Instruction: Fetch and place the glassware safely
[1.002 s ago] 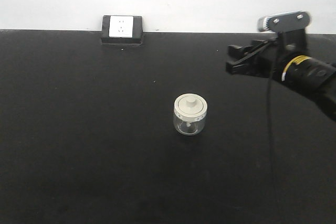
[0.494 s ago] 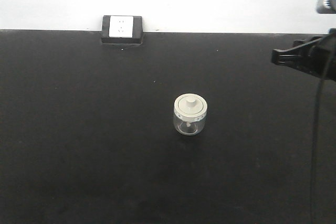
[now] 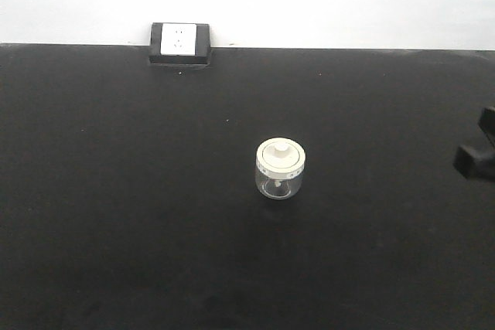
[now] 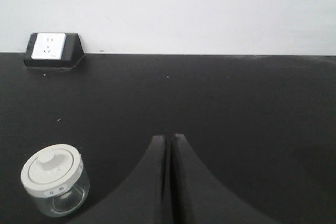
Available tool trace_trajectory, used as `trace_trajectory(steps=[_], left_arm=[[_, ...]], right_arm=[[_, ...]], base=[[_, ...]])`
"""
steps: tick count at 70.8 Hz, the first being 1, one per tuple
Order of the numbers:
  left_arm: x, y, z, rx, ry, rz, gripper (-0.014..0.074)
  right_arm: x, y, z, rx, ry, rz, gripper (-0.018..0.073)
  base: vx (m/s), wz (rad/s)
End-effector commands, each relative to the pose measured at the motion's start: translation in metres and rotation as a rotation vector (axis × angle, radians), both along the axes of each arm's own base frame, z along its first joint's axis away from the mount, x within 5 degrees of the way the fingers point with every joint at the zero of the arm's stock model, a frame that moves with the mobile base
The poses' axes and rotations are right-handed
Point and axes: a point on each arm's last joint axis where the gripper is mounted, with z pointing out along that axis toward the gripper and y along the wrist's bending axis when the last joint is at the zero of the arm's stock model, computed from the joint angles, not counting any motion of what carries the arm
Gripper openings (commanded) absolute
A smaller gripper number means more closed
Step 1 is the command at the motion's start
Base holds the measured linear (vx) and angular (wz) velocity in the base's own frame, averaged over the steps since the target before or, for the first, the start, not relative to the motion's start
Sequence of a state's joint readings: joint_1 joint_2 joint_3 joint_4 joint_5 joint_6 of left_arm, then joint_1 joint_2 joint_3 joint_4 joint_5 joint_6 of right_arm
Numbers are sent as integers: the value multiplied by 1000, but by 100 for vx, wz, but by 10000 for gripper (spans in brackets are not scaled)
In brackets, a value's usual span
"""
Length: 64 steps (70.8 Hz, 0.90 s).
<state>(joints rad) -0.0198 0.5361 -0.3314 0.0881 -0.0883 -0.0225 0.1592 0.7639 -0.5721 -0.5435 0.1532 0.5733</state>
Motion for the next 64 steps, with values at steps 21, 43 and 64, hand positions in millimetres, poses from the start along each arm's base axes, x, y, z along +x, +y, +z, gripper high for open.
trace_trajectory(steps=[21, 43, 64], left_arm=[[1, -1, 15, -13, -91, -12, -7], [1, -1, 15, -13, -91, -12, -7], [1, -1, 15, -13, -91, -12, -7]], right_arm=[[-70, -9, -18, 14, -217, 23, -4], [-106, -22, -44, 23, -247, -55, -3], [-113, -27, -48, 18, -227, -96, -3]], base=[[0, 0], [0, 0], [0, 0]])
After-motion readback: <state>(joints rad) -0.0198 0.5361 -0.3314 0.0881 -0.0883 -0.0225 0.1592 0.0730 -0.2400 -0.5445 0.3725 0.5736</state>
